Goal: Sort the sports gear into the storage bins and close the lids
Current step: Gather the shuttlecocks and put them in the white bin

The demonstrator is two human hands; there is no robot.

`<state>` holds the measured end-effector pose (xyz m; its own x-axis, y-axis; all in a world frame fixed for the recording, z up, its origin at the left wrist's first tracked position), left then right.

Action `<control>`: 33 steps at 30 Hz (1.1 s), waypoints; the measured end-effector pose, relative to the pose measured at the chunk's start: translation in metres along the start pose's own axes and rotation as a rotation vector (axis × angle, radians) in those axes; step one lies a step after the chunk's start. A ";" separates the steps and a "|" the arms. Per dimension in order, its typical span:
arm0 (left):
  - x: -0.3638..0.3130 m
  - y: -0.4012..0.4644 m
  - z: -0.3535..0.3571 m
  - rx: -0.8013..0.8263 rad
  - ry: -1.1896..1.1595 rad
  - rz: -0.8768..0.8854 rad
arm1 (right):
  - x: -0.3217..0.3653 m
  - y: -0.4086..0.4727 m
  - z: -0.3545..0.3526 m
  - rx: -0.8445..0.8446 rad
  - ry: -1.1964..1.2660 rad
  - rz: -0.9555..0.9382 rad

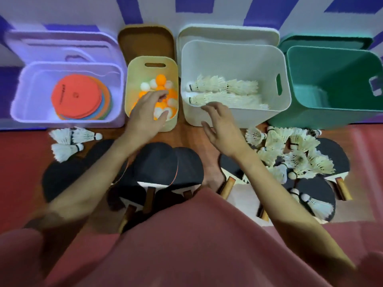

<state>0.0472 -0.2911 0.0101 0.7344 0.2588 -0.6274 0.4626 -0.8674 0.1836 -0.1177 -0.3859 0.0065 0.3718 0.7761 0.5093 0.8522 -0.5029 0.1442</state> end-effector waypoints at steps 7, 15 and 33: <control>0.101 -0.115 -0.052 0.038 0.125 -0.177 | 0.097 0.000 0.093 0.233 -0.008 -0.138; 0.196 -0.196 -0.110 -0.051 0.185 -0.451 | 0.181 0.015 0.208 0.518 -0.090 -0.210; 0.330 -0.198 -0.111 -0.221 -0.061 -0.944 | 0.258 0.115 0.340 0.823 -0.309 -0.271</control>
<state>0.2526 0.0135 -0.1494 -0.0111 0.7791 -0.6268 0.9357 -0.2130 -0.2813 0.2012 -0.1137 -0.1335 0.1022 0.9545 0.2801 0.8738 0.0484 -0.4839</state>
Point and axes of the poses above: each hand's wrist, its own y-axis towards the middle knuckle, its own z-axis out of the palm, x = y × z, the point moved 8 cm from there along y, towards the middle knuckle, and after that the axes turned 4 degrees about y, right-handed, at the moved point
